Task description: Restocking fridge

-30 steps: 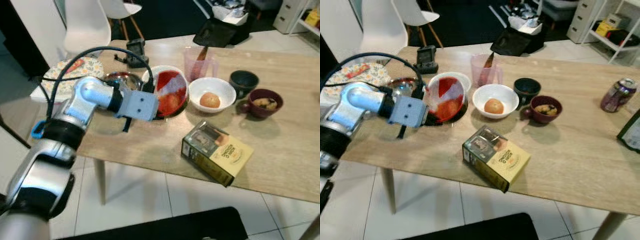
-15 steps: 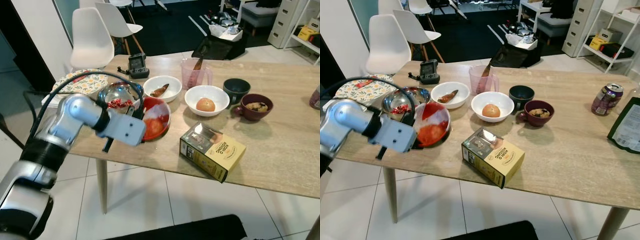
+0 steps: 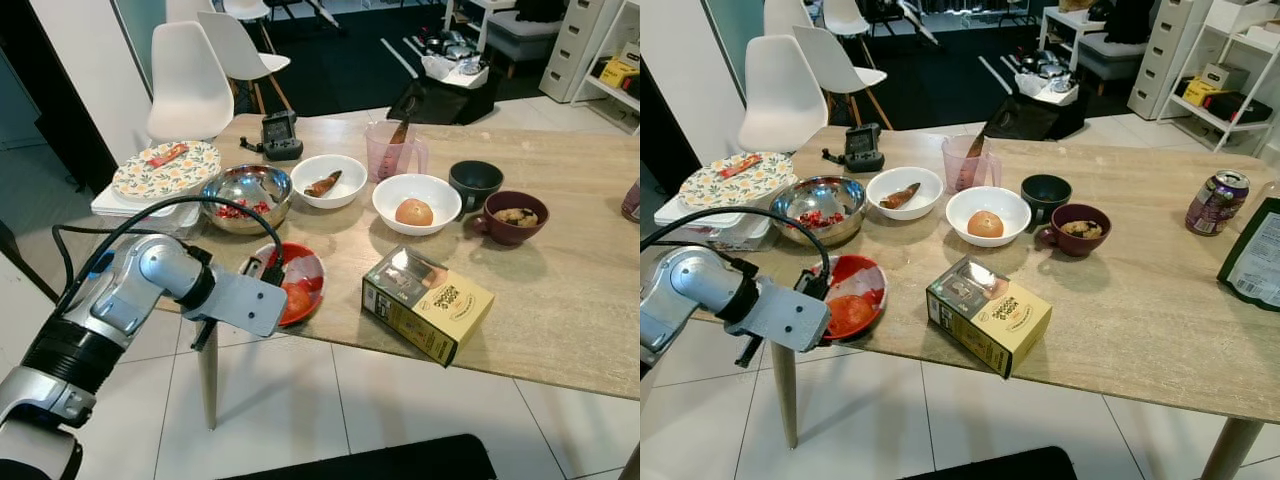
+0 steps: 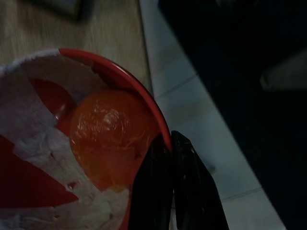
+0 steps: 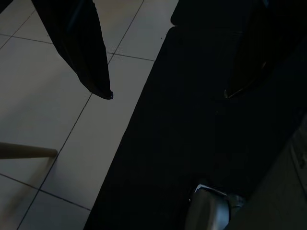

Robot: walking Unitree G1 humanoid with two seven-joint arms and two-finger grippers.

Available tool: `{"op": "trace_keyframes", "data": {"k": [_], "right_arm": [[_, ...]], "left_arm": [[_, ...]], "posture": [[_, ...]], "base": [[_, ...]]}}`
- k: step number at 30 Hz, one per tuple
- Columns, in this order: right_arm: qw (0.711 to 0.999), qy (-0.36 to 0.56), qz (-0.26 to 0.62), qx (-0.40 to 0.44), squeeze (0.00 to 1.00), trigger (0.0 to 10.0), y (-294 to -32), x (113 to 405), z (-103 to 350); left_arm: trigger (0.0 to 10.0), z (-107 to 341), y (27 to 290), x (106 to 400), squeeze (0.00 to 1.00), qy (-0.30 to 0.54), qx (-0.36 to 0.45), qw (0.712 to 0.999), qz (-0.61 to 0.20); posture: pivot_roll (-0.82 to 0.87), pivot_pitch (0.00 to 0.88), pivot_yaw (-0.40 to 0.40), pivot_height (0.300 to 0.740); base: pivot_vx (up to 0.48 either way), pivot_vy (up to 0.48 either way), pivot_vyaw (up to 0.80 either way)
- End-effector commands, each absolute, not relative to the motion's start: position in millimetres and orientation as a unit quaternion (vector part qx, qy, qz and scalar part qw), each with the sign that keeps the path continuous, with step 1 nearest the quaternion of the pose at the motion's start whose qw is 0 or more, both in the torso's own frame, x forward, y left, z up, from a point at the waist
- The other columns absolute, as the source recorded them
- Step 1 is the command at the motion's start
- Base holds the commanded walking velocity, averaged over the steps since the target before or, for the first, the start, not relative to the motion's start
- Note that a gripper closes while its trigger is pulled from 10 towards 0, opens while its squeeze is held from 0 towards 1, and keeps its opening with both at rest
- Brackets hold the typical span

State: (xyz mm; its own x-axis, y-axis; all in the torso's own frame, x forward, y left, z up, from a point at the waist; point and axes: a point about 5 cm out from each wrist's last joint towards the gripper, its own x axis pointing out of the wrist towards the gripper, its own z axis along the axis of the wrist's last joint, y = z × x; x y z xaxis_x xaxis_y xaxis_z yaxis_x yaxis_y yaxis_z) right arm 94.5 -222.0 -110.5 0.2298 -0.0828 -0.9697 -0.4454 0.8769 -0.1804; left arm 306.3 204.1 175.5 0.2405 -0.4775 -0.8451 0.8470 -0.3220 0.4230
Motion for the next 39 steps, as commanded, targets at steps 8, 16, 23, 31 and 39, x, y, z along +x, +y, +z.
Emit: {"op": "trace_keyframes", "data": {"k": [8,16,23,31,39], "right_arm": [[0.748,0.613,0.122,-0.224,0.00,10.0,-223.8,88.7,-111.5],[0.747,0.615,0.119,-0.223,0.00,10.0,-225.5,85.0,-111.9],[0.744,0.619,0.119,-0.224,0.00,10.0,-227.4,81.1,-112.2],[0.744,0.618,0.118,-0.225,0.00,10.0,-228.2,81.2,-112.1],[0.742,0.619,0.118,-0.228,0.00,10.0,-229.3,80.2,-112.0]], "left_arm": [[10.0,178.3,218.9,315.6,0.00,0.181,0.580,0.573,-0.550],[10.0,171.7,213.3,313.6,0.00,0.175,0.565,0.566,-0.574],[10.0,177.9,203.5,314.5,0.12,0.158,0.540,0.573,-0.596],[10.0,179.4,203.9,322.4,0.61,0.146,0.557,0.580,-0.576],[10.0,183.6,204.2,325.1,0.60,0.133,0.566,0.584,-0.566]], "posture": [[-0.03,0.000,0.024,0.740],[-0.04,0.010,0.025,0.740],[-0.04,0.015,0.023,0.740],[-0.04,0.019,0.020,0.740],[-0.04,0.020,0.020,0.740]], "base": [[0.000,0.000,0.00],[0.000,0.000,0.00],[0.000,0.000,0.00],[0.000,0.000,0.00],[0.000,0.000,0.00]]}}
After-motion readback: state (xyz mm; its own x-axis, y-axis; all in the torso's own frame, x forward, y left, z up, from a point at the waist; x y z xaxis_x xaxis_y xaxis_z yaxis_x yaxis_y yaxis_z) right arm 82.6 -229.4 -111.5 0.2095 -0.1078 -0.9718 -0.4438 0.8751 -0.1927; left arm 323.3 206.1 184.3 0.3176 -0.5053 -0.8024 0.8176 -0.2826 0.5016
